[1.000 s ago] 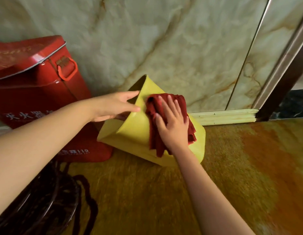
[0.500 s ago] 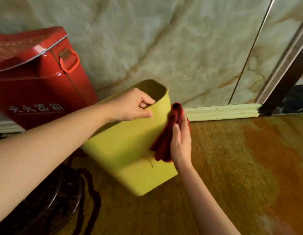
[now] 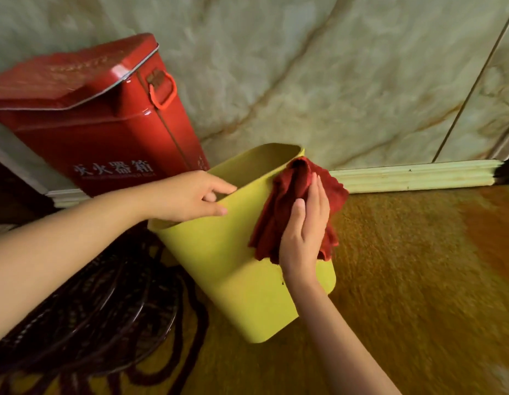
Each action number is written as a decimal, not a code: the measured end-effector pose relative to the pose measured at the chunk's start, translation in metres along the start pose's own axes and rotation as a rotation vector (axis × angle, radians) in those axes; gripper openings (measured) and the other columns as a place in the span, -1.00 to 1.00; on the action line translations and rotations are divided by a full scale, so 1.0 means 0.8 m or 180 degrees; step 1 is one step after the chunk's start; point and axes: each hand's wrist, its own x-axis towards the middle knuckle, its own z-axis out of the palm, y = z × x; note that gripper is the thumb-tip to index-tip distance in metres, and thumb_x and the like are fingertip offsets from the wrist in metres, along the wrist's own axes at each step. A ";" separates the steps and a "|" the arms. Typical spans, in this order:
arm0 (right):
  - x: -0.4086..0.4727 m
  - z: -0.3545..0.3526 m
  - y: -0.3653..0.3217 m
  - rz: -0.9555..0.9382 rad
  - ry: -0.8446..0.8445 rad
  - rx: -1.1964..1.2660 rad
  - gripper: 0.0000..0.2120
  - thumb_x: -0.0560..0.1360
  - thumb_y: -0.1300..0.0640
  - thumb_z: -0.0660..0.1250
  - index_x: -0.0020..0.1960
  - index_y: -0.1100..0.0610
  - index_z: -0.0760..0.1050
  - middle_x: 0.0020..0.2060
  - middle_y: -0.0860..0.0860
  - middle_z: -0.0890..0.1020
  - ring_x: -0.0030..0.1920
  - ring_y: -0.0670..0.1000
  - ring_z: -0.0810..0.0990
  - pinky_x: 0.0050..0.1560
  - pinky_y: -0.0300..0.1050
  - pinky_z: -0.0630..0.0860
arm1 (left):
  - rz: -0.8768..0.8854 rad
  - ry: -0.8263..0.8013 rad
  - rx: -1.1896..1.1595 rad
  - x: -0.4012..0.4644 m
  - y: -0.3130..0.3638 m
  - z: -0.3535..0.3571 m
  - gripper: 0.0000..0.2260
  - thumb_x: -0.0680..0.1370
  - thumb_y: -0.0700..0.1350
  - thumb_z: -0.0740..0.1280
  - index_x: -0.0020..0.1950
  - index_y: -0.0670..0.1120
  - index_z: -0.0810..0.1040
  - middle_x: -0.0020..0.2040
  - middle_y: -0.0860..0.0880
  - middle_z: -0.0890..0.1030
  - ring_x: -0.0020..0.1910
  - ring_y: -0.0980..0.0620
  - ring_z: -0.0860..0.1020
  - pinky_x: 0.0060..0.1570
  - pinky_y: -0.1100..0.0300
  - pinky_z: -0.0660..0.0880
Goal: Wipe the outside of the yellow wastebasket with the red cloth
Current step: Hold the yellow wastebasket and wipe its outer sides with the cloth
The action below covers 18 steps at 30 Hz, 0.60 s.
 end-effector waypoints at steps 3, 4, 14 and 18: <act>-0.019 0.012 -0.012 -0.0564 -0.0709 -0.0413 -0.56 0.58 0.04 0.02 0.46 -0.06 0.10 0.48 -0.06 0.13 0.51 -0.07 0.03 0.46 0.16 0.01 | -0.0064 -0.0048 -0.0215 0.016 0.005 -0.009 -0.79 0.49 -0.20 0.30 0.12 -0.09 0.54 -0.51 -0.01 0.52 -0.50 0.11 0.24 -0.49 0.28 0.21; -0.021 0.012 -0.006 -0.0770 -0.0826 -0.0817 -0.55 0.58 -0.01 0.04 0.45 -0.13 0.08 0.49 -0.09 0.08 0.52 -0.05 -0.02 0.43 0.25 -0.02 | -0.0100 -0.0028 -0.0298 0.018 0.004 -0.009 -0.78 0.48 -0.21 0.30 0.12 -0.13 0.53 -0.58 0.08 0.45 -0.56 0.17 0.19 -0.56 0.31 0.17; -0.121 -0.040 0.107 0.1099 -0.0113 -0.1106 -0.53 0.50 -0.10 0.04 0.37 -0.16 0.00 0.47 -0.07 -0.05 0.53 0.10 -0.10 0.45 0.30 -0.03 | -0.0376 -0.0002 -0.0845 0.020 0.016 -0.002 -0.75 0.49 -0.27 0.28 0.16 -0.12 0.53 -0.16 -0.16 0.68 -0.37 0.08 0.57 -0.33 0.30 0.48; -0.095 -0.012 0.064 0.1190 -0.0111 -0.0846 -0.53 0.51 -0.16 -0.06 0.39 -0.33 -0.09 0.47 -0.22 -0.11 0.52 -0.09 -0.17 0.39 0.38 -0.12 | -0.0338 0.0185 -0.0823 0.032 0.025 0.001 -0.76 0.48 -0.30 0.26 0.13 -0.16 0.55 -0.05 -0.35 0.64 -0.22 -0.11 0.52 -0.15 0.03 0.45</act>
